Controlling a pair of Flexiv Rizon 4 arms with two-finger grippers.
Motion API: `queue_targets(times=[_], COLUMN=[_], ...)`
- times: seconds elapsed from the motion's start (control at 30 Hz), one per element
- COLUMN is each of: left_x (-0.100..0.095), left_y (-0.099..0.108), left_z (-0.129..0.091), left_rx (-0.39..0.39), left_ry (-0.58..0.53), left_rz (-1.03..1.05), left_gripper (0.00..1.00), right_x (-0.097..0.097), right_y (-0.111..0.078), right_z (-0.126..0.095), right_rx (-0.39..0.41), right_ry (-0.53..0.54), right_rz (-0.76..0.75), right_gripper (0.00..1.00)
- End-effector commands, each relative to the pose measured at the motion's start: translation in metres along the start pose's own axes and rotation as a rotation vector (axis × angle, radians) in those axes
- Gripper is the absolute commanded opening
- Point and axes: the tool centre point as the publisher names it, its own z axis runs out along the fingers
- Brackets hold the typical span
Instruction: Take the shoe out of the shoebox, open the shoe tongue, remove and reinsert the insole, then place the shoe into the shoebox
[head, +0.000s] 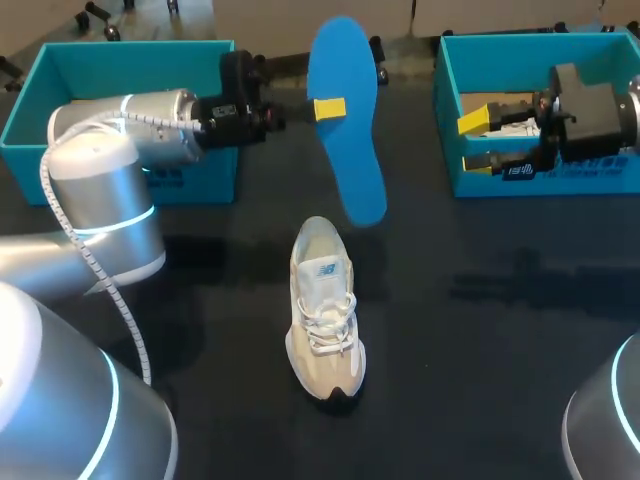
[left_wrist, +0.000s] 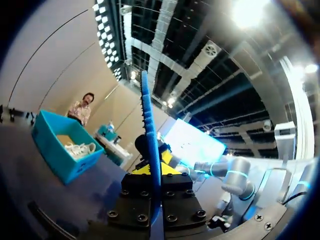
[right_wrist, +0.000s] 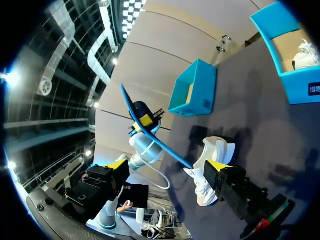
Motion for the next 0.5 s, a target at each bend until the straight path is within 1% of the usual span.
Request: queue_targets(times=[0.03,0.1,0.17,0.3,0.33,0.43,0.5], left_x=[0.0003,0.0007,-0.0003,-0.0039,-0.0049,-0.0085,-0.0085], left_y=[-0.0032,-0.0043,-0.0047,-0.0050,-0.0045,-0.0038,-0.0038], left_z=[0.0012,0.0009,-0.0004,-0.0041,-0.0052,-0.0072,-0.0072], left_rx=[-0.032,-0.057,-0.102,-0.153,-0.159,-0.190,-0.190], left_ry=[-0.015,-0.006,-0.017,-0.009,-0.009,-0.005,-0.005], left_rz=[0.556,0.605,0.663,0.789,0.797,0.906,0.906], left_gripper=[0.00,0.00,0.00,0.00,0.00,0.00,0.00], right_x=[-0.0001,-0.0001,-0.0001,-0.0001,-0.0001,-0.0001,-0.0001], right_y=[0.0010,0.0010,0.0010,0.0010,0.0010,0.0010,0.0010], right_z=[0.0017,0.0017,0.0017,0.0017,0.0017,0.0017,0.0017], right_rx=[0.001,0.001,0.001,0.001,0.001,0.001,0.001], right_ry=[-0.002,-0.002,-0.002,-0.002,-0.002,-0.002,-0.002], right_rz=[0.000,0.000,0.000,0.000,0.000,0.000,0.000], right_gripper=[1.00,1.00,1.00,1.00,1.00,1.00,1.00])
